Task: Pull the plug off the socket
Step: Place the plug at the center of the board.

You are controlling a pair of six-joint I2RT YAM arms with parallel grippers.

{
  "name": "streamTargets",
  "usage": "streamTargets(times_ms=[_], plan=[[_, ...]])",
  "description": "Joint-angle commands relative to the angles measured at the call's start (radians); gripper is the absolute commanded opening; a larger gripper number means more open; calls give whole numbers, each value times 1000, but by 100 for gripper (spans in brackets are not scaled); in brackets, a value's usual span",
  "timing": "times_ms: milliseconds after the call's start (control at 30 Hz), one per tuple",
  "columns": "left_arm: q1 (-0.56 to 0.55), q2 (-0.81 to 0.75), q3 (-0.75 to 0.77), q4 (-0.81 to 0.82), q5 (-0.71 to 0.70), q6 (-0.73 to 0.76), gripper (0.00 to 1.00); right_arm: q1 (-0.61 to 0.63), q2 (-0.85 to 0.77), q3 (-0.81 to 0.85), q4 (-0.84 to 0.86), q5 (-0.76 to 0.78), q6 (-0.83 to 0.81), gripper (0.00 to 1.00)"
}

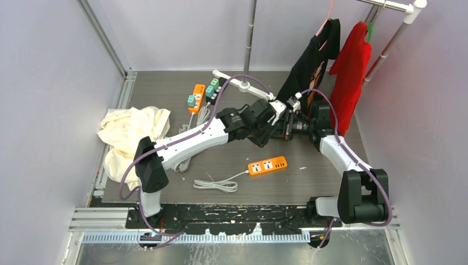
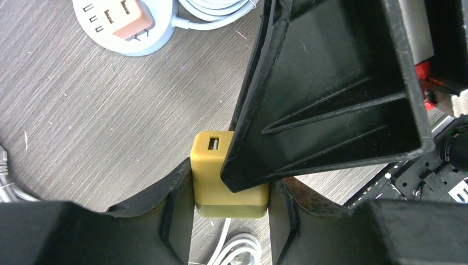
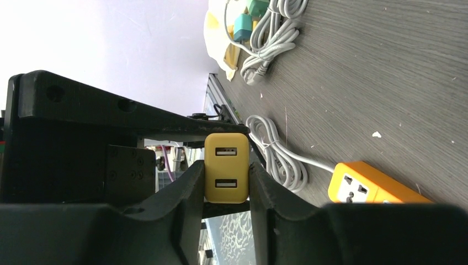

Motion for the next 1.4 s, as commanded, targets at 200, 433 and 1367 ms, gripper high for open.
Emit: streamTargets(times_ms=[200,433,1367], plan=[[26,-177,-219,91,-46,-36,0,5,-30,74,-120,-21,-204,81],[189,-421,-531,121,-56,-136,0,-21,-54,75,-197,3,-326,83],[789,-77,-434,-46,-182,19,17,-33,-34,80,-271,23,-424,83]])
